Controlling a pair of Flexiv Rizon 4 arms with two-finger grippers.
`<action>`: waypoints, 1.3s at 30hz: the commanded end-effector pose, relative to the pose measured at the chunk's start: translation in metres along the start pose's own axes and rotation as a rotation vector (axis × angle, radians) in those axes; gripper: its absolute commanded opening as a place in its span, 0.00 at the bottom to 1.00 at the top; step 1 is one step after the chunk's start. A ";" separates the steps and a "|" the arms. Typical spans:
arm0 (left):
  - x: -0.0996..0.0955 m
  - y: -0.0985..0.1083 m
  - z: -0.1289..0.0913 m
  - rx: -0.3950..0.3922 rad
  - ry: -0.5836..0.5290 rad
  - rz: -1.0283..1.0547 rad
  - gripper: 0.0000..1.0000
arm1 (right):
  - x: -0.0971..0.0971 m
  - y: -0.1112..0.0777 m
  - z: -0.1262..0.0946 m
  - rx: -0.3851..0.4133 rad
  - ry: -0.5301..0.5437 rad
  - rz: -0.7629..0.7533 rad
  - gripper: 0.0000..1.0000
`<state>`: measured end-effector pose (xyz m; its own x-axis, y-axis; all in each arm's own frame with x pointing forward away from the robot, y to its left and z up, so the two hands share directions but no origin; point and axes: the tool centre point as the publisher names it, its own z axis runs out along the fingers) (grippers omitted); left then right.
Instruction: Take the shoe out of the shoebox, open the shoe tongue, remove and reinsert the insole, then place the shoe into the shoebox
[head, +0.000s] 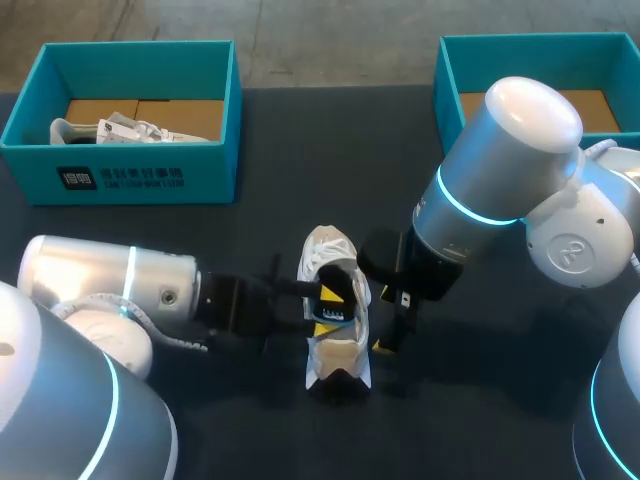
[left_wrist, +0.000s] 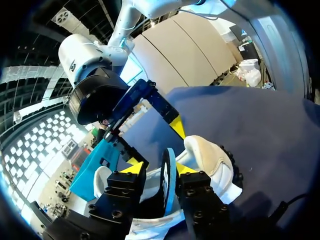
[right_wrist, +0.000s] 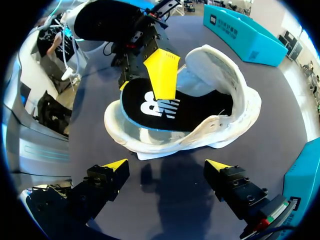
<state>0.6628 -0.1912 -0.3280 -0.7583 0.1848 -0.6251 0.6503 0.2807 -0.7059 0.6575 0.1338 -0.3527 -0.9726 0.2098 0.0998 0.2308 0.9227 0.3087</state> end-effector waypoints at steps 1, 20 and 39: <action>0.001 -0.001 -0.005 -0.001 0.033 -0.008 0.32 | 0.002 0.000 0.001 0.002 -0.005 0.001 1.00; 0.004 -0.002 -0.018 -0.068 0.163 0.025 0.51 | 0.002 0.000 0.001 0.002 -0.005 0.001 1.00; -0.009 -0.009 -0.063 -0.193 0.350 0.113 0.90 | 0.002 0.000 0.001 0.002 -0.005 0.001 1.00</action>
<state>0.6640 -0.1502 -0.3110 -0.6797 0.4587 -0.5723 0.7329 0.3948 -0.5540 0.6575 0.1338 -0.3527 -0.9726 0.2099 0.0998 0.2308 0.9227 0.3087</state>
